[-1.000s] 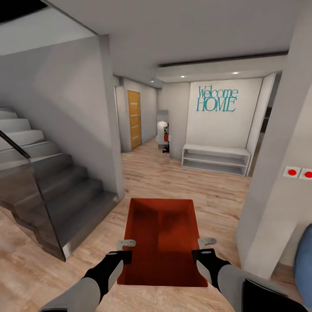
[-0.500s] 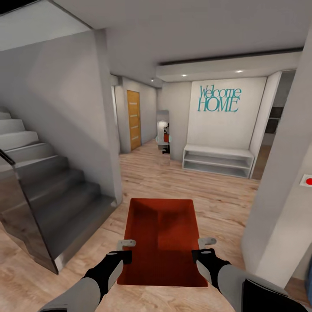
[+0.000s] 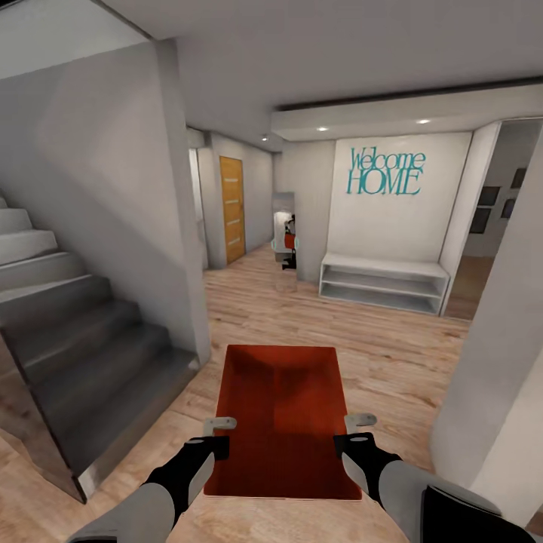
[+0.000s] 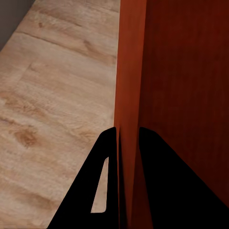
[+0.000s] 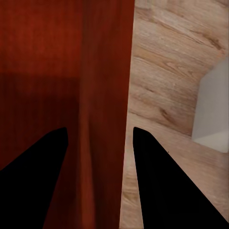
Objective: Move the two storage containers from the living room to the garage. In the garage, place one container on the floor and stack the other container on top of it (either order is fine).
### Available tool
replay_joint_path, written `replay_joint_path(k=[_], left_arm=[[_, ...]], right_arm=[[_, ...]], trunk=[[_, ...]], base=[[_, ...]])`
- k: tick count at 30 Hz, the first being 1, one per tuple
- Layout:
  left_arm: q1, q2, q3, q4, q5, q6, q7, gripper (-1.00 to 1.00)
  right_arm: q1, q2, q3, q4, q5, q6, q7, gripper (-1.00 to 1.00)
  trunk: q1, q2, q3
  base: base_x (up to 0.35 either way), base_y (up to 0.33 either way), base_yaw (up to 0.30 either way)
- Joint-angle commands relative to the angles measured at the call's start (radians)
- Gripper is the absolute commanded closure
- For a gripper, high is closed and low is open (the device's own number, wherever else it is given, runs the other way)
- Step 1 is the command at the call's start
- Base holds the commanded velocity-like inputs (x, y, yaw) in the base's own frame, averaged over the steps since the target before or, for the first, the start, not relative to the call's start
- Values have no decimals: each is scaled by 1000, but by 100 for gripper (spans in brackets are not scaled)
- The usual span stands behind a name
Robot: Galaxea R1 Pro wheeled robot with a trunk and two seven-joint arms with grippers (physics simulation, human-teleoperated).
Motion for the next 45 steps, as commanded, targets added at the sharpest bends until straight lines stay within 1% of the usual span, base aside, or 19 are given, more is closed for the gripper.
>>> replay_joint_path(k=[1,8,18,45], left_arm=[[1,9,-2,8,-6,6,2,100],[1,9,-2,8,-6,5,2,100],[1,9,-2,8,-6,5,2,100],[1,9,-2,8,-6,5,2,100]], right_arm=[[-1,-6,-27,1,5,-22,0,100],[-1,-6,-27,1,4,-22,0,100],[-1,-6,-27,1,4,-22,0,100],[-1,-6,-27,1,4,-22,0,100]], trunk=[[1,-1,0],[1,-1,0],[1,-1,0],[1,-1,0]], base=[[323,0,0],[323,0,-8],[323,0,-129],[323,0,-3]])
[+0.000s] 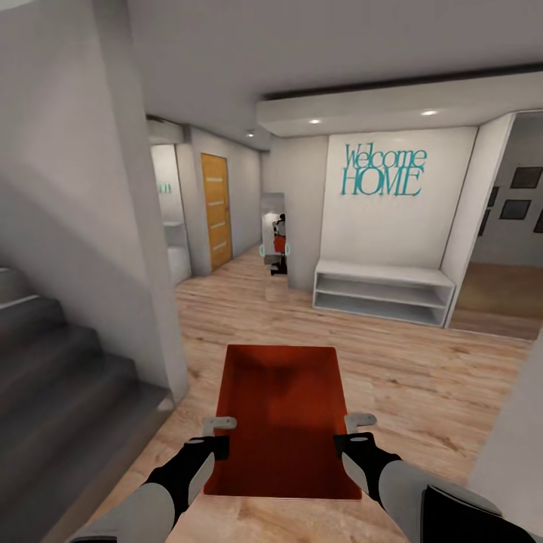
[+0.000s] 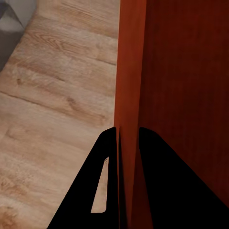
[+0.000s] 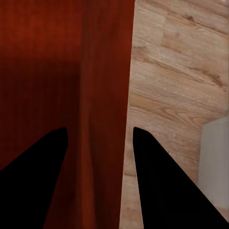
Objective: Move the two storage containers from the living room to the garage. In the garage, place one container on the floor and stack the other container on top of it (either order is fine).
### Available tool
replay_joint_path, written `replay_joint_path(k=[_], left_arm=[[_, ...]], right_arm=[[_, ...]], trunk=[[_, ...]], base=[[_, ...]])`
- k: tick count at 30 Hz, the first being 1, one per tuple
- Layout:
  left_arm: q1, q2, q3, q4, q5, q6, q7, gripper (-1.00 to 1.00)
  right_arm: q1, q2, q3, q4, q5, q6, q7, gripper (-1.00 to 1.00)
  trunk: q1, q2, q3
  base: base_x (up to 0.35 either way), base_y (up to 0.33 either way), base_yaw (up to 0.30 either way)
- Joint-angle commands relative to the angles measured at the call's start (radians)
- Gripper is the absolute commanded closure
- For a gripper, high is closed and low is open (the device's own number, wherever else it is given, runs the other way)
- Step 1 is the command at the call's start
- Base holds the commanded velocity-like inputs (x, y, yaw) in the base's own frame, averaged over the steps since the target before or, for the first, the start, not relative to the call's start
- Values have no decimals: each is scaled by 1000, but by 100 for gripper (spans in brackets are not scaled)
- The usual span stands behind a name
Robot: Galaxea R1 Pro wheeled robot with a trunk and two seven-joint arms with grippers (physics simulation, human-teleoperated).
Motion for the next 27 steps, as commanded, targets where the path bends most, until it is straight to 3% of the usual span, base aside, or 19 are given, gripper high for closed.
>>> replay_joint_path(k=[1,27], left_arm=[[1,9,-2,8,-6,6,2,100],[1,9,-2,8,-6,6,2,100]], right_arm=[[-1,-6,-28,1,5,-21,0,100],[-1,-6,-28,1,5,-21,1,100]], trunk=[[1,-1,0],[1,-1,0]], base=[[323,0,0],[323,0,0]])
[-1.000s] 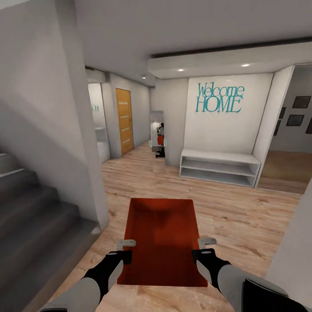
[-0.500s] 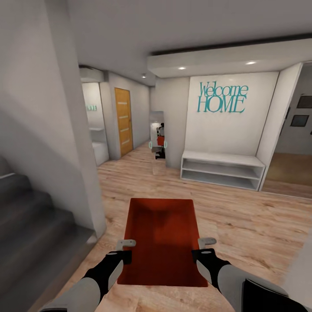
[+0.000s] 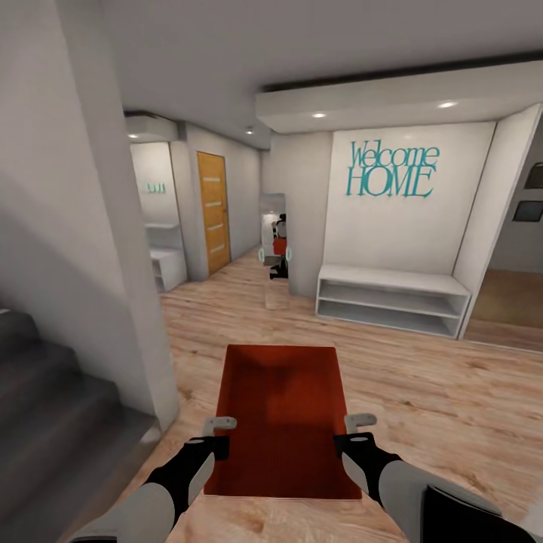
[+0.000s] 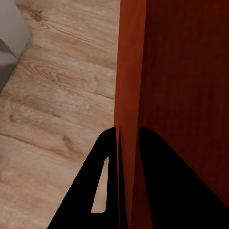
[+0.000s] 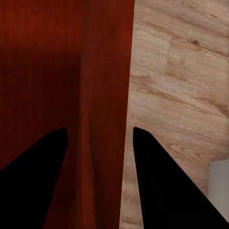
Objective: Move the two storage containers from the living room to the garage. In the garage, place one container on the floor and stack the other container on top of it (either order is fine).
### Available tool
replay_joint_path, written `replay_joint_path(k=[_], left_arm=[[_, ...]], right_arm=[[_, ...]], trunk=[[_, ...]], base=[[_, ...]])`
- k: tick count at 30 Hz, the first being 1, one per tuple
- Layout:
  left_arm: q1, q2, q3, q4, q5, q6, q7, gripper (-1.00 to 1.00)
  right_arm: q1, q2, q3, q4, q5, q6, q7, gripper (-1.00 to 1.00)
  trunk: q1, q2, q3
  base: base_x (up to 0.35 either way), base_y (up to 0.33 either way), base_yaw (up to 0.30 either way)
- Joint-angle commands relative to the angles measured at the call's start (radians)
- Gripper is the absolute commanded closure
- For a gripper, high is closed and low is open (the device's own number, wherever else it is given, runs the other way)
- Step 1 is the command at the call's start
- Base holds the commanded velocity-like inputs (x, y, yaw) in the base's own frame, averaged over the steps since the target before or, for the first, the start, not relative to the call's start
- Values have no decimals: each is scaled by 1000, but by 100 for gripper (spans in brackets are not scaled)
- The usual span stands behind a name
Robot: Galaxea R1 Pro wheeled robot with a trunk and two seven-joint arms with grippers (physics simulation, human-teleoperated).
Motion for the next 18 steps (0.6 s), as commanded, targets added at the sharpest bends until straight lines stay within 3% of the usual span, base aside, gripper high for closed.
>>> replay_joint_path(k=[1,18], left_arm=[[1,9,-2,9,-5,6,2,100],[1,9,-2,7,-5,6,2,100]], right_arm=[[-1,-6,-27,1,5,-21,0,100],[-1,-6,-27,1,6,-21,0,100]], trunk=[[1,-1,0],[1,-1,0]], base=[[322,0,0],[322,0,0]])
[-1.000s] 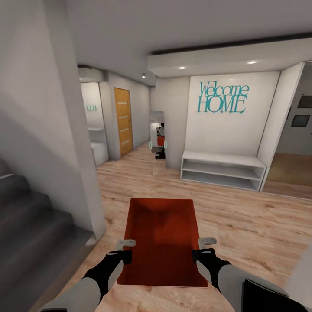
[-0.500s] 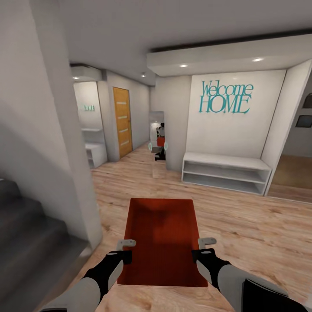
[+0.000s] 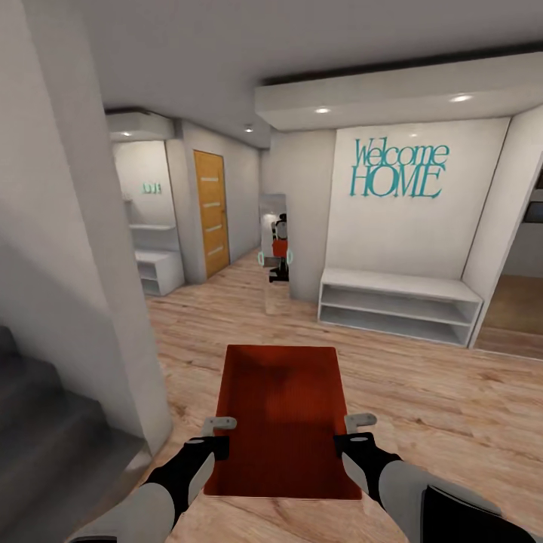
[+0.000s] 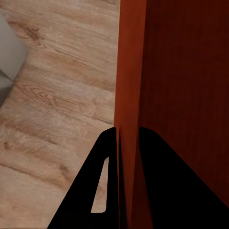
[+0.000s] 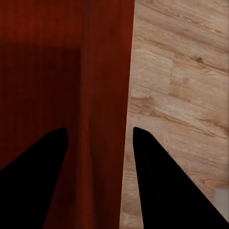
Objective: Move the two storage containers from the living room to the garage. In the garage, place one container on the floor and stack the other container on top of it (either order is fine).
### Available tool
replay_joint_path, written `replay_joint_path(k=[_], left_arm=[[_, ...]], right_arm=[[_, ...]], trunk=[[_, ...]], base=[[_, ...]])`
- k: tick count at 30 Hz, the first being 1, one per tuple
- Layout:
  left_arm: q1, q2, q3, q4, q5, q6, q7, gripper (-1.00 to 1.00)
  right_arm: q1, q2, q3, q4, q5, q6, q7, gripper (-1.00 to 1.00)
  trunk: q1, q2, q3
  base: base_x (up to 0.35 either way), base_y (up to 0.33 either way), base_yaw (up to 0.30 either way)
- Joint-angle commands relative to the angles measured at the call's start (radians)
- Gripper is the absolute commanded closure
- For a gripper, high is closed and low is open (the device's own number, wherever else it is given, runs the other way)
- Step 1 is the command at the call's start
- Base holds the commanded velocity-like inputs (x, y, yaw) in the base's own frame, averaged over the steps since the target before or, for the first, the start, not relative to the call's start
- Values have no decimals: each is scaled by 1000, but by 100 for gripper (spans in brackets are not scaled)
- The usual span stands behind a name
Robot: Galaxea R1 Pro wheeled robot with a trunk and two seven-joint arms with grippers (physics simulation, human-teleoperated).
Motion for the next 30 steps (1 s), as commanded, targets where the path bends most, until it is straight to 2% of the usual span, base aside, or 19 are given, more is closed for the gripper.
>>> replay_joint_path(k=[1,30], left_arm=[[1,8,-2,6,-6,6,2,100],[1,8,-3,7,-6,6,2,100]], right_arm=[[-1,-7,-27,1,5,-22,1,100],[-1,-7,-27,1,4,-22,1,100]], trunk=[[1,-1,0],[1,-1,0]], base=[[322,0,0],[323,0,0]])
